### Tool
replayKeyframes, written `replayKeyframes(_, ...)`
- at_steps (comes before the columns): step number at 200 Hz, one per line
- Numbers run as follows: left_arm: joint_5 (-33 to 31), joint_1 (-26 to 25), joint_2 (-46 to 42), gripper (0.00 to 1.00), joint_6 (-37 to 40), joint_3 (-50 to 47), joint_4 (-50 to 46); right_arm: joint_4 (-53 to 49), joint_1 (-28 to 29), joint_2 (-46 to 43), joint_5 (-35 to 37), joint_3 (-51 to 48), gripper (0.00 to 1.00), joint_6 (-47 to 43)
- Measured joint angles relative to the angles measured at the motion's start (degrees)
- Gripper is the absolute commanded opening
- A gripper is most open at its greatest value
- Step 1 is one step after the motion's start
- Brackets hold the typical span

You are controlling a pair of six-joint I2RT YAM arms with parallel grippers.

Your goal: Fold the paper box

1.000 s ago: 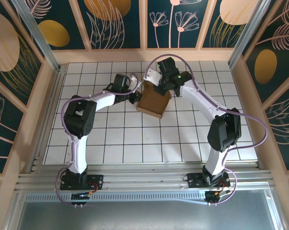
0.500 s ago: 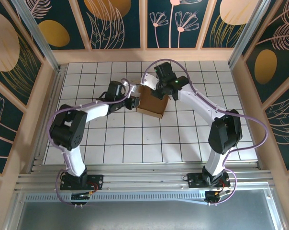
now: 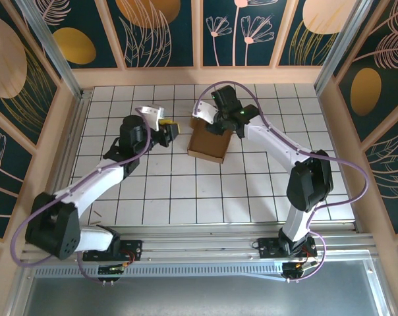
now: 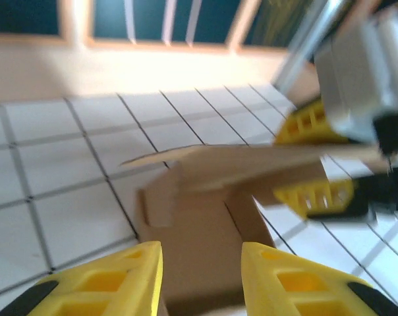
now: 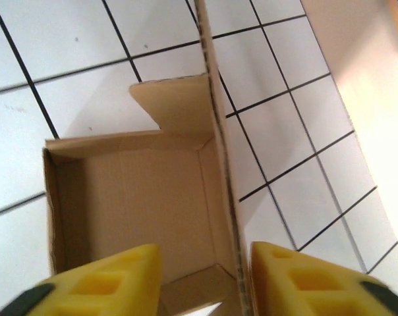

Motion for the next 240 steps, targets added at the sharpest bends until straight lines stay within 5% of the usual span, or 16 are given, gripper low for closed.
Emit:
replayKeyframes(23, -6.9, 2.5, -2.4, 0.35, -2.9, 0.5, -0.7, 0.2, 0.2, 0.0, -1.4, 2.2, 0.72, 3.1)
replayKeyframes(65, -11.6, 7.9, 2.9, 0.33, -9.6, 6.2, -7.1, 6.2, -1.1, -6.5, -6.6, -1.0, 0.82, 14.0)
replayKeyframes(85, -12.1, 8.2, 7.3, 0.3, -11.4, 10.4, -10.0, 12.2, -6.8, -15.0, -10.6, -7.5, 0.69, 28.0)
replayKeyframes(116, -12.2, 8.3, 15.2, 0.29, -13.6, 16.9, -13.3, 25.3, -26.3, -29.3, -17.9, -24.2, 0.39, 57.1)
replayKeyframes(135, -10.5, 8.9, 20.1, 0.28, -14.4, 19.3, -14.9, 29.1, -32.7, -33.5, -21.8, -35.8, 0.27, 70.0)
replayKeyframes(167, -4.1, 9.7, 30.7, 0.26, -14.8, 25.8, -17.6, 29.3, -31.7, -25.9, -28.1, -43.3, 0.16, 79.7)
replayKeyframes(240, 14.8, 9.7, 41.3, 0.21, -15.3, 30.9, -17.2, 36.2, -24.5, -14.3, -31.6, -43.4, 0.1, 82.0)
